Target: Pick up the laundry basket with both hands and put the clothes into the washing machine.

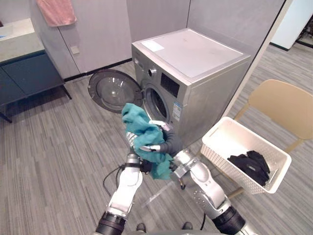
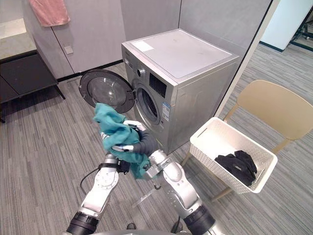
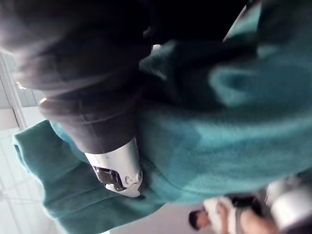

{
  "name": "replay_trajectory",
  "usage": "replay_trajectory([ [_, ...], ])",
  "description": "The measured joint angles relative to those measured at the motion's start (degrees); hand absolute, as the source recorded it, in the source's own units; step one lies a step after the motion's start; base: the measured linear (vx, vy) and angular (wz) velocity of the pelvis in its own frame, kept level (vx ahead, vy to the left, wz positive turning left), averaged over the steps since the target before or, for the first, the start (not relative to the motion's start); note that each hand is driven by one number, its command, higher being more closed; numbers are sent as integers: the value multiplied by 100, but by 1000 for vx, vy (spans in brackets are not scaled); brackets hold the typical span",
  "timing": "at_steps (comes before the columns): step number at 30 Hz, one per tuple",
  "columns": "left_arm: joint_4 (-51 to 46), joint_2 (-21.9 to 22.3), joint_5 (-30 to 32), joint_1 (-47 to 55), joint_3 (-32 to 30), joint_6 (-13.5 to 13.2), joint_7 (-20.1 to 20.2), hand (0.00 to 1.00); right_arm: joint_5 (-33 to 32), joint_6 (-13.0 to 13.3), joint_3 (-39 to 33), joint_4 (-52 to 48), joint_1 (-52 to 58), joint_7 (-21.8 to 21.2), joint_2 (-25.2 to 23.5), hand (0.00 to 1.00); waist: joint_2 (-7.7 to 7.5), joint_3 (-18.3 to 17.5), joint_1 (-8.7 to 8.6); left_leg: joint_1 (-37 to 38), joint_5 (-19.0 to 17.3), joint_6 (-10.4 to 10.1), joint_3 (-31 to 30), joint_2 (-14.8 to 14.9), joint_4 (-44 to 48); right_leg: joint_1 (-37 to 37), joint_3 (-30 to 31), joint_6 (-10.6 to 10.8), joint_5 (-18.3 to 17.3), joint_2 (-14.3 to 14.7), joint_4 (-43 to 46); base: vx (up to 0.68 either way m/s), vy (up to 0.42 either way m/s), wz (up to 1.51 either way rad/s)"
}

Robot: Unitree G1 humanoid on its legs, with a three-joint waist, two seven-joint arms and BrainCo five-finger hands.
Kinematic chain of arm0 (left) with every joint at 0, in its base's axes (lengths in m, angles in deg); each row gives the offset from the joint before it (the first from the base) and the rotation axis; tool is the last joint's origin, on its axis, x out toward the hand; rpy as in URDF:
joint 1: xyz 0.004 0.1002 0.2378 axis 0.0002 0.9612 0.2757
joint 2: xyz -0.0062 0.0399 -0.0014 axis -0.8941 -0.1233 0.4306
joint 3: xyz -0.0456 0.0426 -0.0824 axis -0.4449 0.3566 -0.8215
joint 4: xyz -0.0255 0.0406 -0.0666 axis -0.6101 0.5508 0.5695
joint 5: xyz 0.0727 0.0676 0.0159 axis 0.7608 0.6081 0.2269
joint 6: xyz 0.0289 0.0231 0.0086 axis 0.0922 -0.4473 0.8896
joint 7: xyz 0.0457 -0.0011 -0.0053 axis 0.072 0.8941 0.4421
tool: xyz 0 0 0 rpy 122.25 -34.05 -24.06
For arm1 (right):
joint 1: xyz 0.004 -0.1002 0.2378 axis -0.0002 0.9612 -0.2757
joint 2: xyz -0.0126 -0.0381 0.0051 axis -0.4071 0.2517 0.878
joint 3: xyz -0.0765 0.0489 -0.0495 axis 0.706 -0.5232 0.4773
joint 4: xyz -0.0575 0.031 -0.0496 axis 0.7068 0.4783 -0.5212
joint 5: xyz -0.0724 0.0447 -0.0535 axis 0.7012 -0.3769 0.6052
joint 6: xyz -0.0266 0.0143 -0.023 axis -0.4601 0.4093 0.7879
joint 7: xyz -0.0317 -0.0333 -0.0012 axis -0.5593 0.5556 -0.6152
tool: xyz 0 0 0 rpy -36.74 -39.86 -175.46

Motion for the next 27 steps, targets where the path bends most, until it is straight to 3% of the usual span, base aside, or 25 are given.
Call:
replay_trajectory([
  [3, -13, 2, -76, 217, -201, -2, -3, 100, 1109, 123, -662, -166, 15, 548, 125, 0, 2, 2, 0, -238, 0, 0, -106, -18, 54, -154, -107, 2, -2, -13, 4, 37, 18, 15],
  [7, -12, 86, -258, 233, -317, -2, 4, 100, 2020, 206, -1367, -250, 249, 1050, 333, 0, 44, 79, -5, -839, 19, 1, -443, -58, 315, -449, -553, 36, -126, -137, 190, 18, 20, 55],
  [12, 17, 109, -528, 558, -773, -6, 43, 100, 2393, 135, -1585, 441, 504, 1126, 361, 0, -29, 187, 27, -951, -74, 148, -455, -106, 365, -562, -804, 121, -468, -376, 667, 66, 34, 33],
  [13, 23, 108, -545, 643, -846, -5, 83, 100, 2391, 95, -1673, 766, 612, 1040, 342, 0, -74, 228, 26, -1021, -241, 291, -338, -127, 532, -563, -907, 203, -589, -480, 811, 109, 56, 45],
  [16, 155, 114, -577, 796, -1015, 4, 295, 100, 2378, -64, -1974, 1653, 975, 801, 304, 0, -165, 378, 15, -1224, -795, 331, -131, -206, 1376, -631, -1086, 438, -1217, -1025, 1797, 124, 73, 51],
  [18, 172, 118, -633, 1073, -1213, 94, 438, 100, 2369, -228, -2202, 2353, 1233, 587, 274, 0, -232, 460, -7, -1295, -1297, 451, -270, -498, 1956, -988, -728, 225, -1522, -1675, 3336, 193, 142, 46],
  [19, 171, 88, -633, 1137, -1218, 116, 455, 100, 2362, -258, -2303, 2518, 1305, 553, 254, 0, -242, 471, -34, -1274, -1347, 507, -332, -590, 1982, -1201, -399, 128, -1462, -1821, 3815, 250, 164, 60],
  [20, 169, 27, -636, 1220, -1211, 126, 535, 100, 2248, -275, -2490, 2946, 1390, 502, 223, 0, -239, 558, -102, -1125, -1430, 592, -569, -674, 2034, -1711, 371, -91, -1338, -1865, 4752, 341, 107, 66],
  [21, 194, -34, -647, 1255, -1231, 151, 545, 100, 2199, -302, -2655, 3420, 1395, 494, 125, 0, -149, 670, -147, -1035, -1531, 629, -723, -647, 2039, -1963, 891, 195, -1687, -1459, 4892, 363, 71, 62],
  [24, 199, -123, -747, 1235, -1255, 194, 592, 100, 1953, -348, -3048, 4027, 1409, 517, 68, 0, -35, 894, -173, -515, -1681, 652, -974, -564, 1701, -2434, 1125, 126, -1845, -556, 4091, 469, -7, 39],
  [25, 201, -123, -747, 1212, -1235, 209, 642, 100, 1932, -363, -3149, 4113, 1420, 529, 68, 0, -14, 908, -203, -400, -1684, 651, -1023, -550, 1601, -2570, 1095, 176, -1792, -438, 3779, 451, -56, 64],
  [27, 221, -136, -746, 1061, -1123, 216, 783, 100, 1863, -480, -3415, 4343, 1481, 638, 74, 0, -23, 920, -434, -15, -1691, 560, -1396, -559, 1245, -2843, 947, 176, -908, -309, 2172, 504, -106, 104],
])
